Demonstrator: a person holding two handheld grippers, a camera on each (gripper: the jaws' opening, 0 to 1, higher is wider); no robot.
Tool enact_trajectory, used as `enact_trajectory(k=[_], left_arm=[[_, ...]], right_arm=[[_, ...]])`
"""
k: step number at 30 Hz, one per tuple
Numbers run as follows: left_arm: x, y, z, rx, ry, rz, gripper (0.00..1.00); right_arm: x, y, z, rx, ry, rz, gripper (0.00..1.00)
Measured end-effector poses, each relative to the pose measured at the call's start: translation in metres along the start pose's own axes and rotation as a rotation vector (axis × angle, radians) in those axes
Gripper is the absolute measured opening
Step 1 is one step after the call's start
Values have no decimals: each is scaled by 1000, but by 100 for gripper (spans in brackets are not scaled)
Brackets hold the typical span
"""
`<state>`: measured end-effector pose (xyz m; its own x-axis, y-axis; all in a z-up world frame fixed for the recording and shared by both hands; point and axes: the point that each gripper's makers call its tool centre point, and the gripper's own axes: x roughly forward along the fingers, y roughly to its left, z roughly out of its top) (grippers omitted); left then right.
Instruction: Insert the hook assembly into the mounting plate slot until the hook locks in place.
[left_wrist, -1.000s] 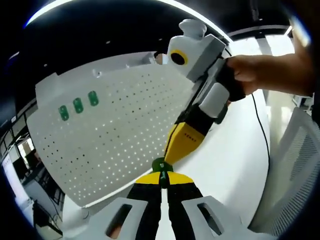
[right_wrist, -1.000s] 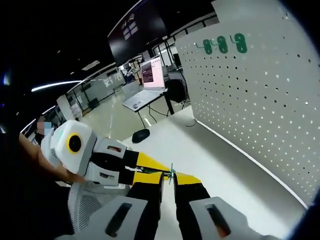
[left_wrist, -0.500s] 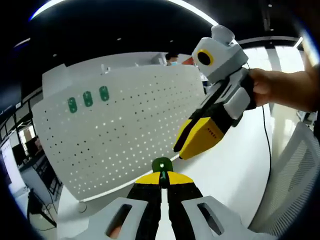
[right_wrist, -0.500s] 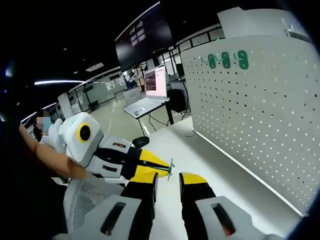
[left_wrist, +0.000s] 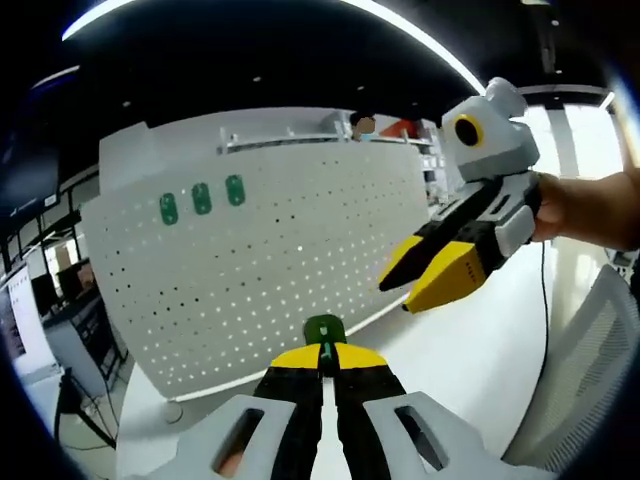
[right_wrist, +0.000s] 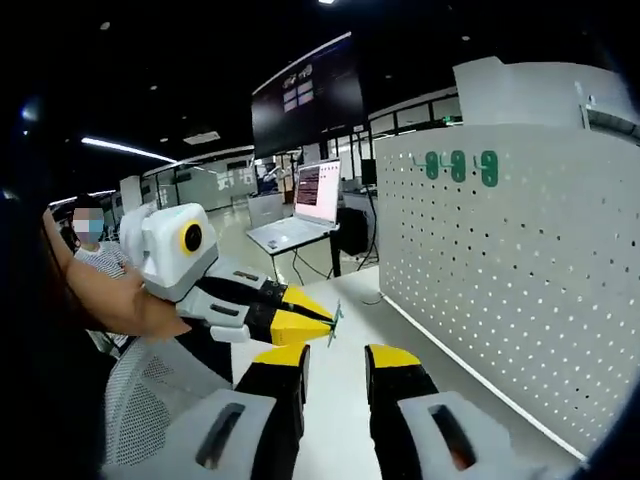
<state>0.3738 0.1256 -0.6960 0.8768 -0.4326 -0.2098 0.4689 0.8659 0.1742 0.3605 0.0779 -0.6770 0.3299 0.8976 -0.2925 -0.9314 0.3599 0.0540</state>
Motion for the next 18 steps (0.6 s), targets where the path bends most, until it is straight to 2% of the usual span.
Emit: enact_trajectory(k=[5, 8, 13, 18], left_arm=[[-2, 10, 3, -17, -9, 20, 2], [-3, 17, 5, -27, -16, 32, 2], [-4, 27, 9, -41, -29, 51, 2], [-4, 40, 17, -48, -48, 75, 2]], right_arm=[[-7, -5, 7, -55, -77, -37, 24], [-11, -4, 8, -61, -106, -52, 26], [-18, -7, 9, -77, -134, -100, 29], [-25, -6, 10, -79, -151, -119, 29]])
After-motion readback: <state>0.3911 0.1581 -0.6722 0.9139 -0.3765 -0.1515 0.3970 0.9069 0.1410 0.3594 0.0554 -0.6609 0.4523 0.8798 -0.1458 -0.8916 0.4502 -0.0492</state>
